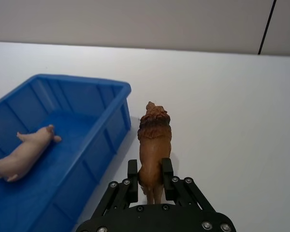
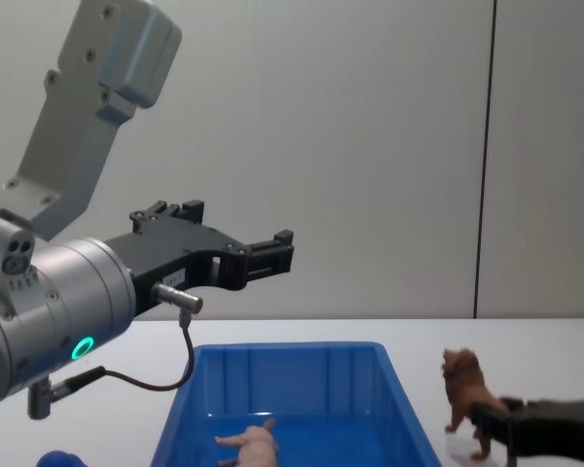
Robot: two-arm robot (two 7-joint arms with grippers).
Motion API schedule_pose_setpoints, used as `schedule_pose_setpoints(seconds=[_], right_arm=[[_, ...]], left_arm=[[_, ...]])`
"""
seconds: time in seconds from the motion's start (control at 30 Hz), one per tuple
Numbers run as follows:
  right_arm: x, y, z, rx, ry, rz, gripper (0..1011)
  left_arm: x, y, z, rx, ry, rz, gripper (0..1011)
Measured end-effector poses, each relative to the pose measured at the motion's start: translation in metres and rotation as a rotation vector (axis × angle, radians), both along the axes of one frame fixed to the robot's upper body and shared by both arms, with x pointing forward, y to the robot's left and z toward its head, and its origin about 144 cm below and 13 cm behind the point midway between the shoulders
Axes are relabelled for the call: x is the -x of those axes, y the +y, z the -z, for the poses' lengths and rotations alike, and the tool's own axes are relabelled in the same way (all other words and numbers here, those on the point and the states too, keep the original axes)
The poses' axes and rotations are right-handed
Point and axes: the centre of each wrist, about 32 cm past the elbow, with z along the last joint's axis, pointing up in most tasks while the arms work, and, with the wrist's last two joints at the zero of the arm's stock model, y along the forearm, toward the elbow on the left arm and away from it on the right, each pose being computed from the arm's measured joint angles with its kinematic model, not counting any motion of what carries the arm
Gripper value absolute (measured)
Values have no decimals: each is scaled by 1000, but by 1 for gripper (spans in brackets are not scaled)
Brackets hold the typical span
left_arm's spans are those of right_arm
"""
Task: Pick up the two dolls from the table and place them into the box.
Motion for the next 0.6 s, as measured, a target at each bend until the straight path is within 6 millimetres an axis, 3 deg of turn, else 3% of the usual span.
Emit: schedule_pose_setpoints(seconds=[0.6], right_arm=[[-6,17,-40,-16,-191,-117,276]], left_arm=[[0,0,0,0,0,0,1001]])
